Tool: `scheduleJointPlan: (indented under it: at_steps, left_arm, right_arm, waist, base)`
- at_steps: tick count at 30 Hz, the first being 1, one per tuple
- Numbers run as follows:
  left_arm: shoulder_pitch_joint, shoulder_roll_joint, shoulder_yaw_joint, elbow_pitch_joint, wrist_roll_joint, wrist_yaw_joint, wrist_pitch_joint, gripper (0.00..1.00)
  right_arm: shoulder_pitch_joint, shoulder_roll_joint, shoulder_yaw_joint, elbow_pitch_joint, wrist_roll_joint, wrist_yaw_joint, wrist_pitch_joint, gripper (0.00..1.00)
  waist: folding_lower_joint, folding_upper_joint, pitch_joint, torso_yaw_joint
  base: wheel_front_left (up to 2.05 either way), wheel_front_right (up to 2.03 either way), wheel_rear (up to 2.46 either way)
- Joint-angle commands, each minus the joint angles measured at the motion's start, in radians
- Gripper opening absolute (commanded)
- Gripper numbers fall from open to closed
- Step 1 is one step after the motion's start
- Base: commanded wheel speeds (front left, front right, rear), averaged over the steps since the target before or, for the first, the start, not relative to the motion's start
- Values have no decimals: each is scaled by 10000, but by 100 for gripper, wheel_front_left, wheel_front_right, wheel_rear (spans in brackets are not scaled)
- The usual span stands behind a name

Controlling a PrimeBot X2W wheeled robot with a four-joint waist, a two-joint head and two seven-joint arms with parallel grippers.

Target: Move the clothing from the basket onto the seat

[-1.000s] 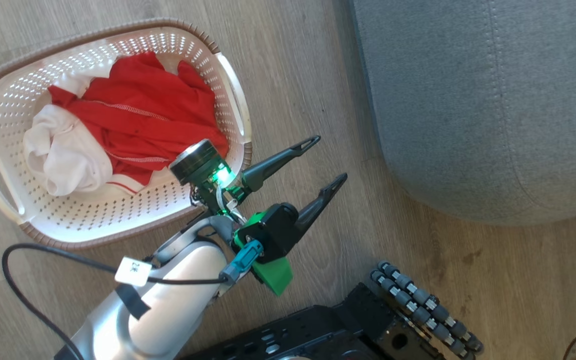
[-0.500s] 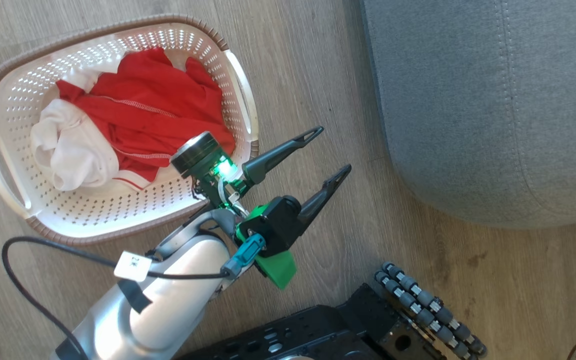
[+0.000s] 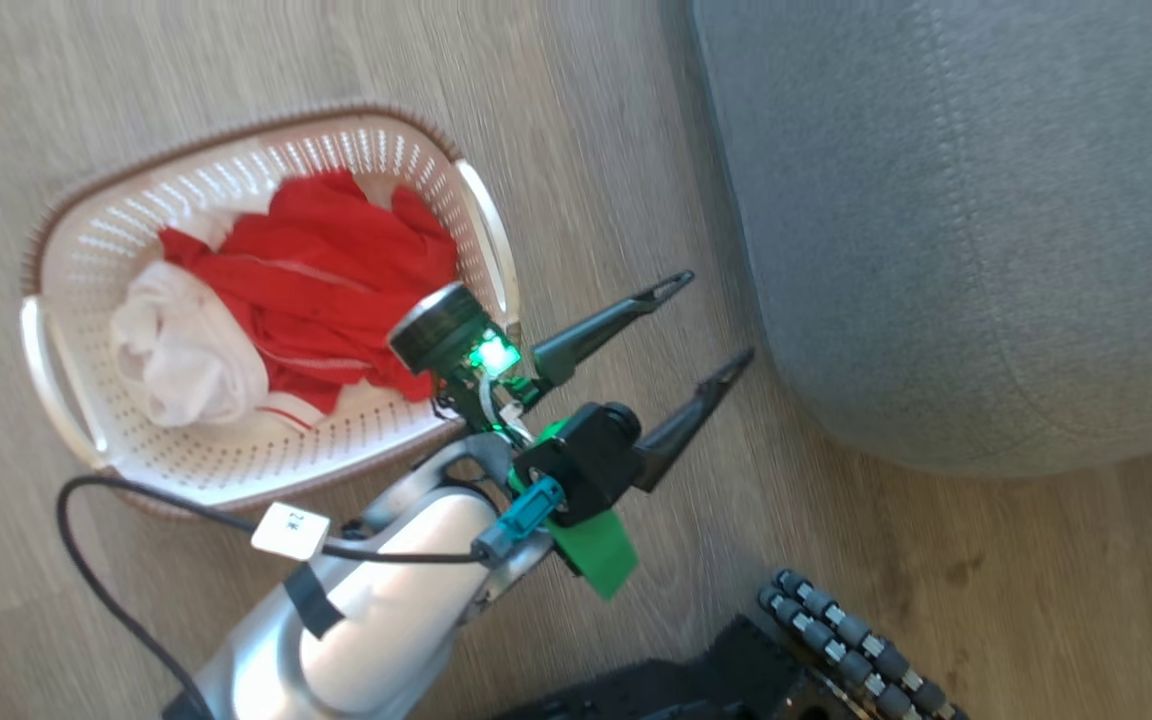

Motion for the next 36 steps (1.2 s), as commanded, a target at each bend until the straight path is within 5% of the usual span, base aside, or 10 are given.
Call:
scheduleJointPlan:
  at_steps: [1,13,27,36]
  left_arm:
    - [243,-219,265,-293,-59,-78,-49,100]
    - [1199,-841,668,-328,-217,-258,-49,100]
    - [2395,-1096,2048,-647,-502,-125,-49,100]
    - [2873,-1112,3272,-1266,-819,440,-49,100]
  right_arm:
    - [222,-486,248,-146,-69,-4,34,100]
    - [745,-493,1474,-745,887,-4,-192,100]
    - [3005,-591,3268,-5635,3347,-4,-201,100]
    - [5014,-8,3036,-9482,3310,-4,-202,100]
  waist:
    - [0,-1,-535,90]
    - [0,-1,-2797,435]
    - [0,-1,-4690,1191]
    - [0,-1,-5414,1936]
  base:
    - [0,0,0]
    - [0,0,0]
    - [0,0,0]
    - [0,0,0]
